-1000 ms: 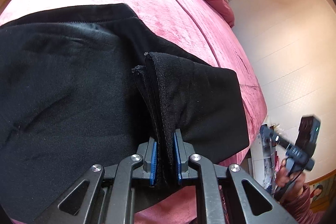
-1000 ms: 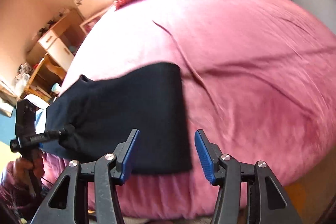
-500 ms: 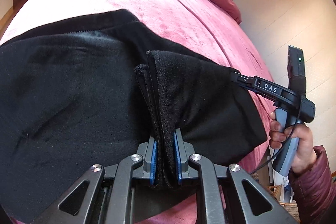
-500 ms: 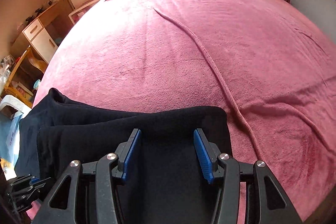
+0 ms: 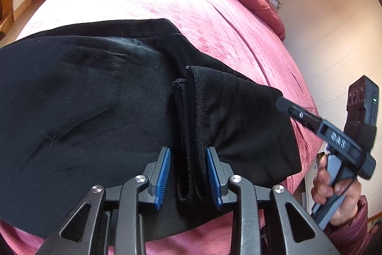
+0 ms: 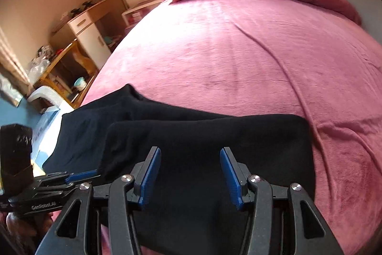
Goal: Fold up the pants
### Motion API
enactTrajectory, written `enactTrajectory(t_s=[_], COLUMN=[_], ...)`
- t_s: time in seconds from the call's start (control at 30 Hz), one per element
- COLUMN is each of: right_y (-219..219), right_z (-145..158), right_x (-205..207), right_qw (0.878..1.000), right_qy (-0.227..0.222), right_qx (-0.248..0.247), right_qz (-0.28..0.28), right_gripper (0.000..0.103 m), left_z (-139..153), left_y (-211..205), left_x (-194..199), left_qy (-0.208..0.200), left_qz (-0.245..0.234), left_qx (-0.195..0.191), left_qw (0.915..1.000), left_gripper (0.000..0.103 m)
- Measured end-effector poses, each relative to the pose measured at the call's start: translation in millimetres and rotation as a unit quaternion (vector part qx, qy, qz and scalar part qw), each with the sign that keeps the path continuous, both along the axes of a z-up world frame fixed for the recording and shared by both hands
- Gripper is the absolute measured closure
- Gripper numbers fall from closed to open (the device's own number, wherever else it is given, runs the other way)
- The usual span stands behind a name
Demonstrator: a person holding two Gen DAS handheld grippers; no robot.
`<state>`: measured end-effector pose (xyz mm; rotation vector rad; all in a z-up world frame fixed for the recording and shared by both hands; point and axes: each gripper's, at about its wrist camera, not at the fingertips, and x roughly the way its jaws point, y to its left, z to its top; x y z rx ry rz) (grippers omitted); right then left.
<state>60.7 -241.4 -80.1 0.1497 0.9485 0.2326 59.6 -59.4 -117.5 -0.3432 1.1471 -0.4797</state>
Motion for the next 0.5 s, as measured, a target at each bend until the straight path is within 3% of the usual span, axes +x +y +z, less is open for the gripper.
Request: enactTrajectory(t_s=[0.23, 0.5], right_y=[58, 81], right_z=[-21, -51], right_x=[-22, -19], right_qw=[0.996, 0.994], right_qy=[0.027, 0.048], right_qx=[0.0, -0.024], right_qz=[0.086, 0.097], right_gripper=[0.051, 0.055], left_z=[18, 30], left_y=[11, 37], left_x=[-17, -28], left_qy=[-0.038, -0.057], left_qz=[0.027, 0.067], left_qx=[0.062, 0.111], left_qw=[0.997, 0.9899], left_gripper=[0.072, 0.072])
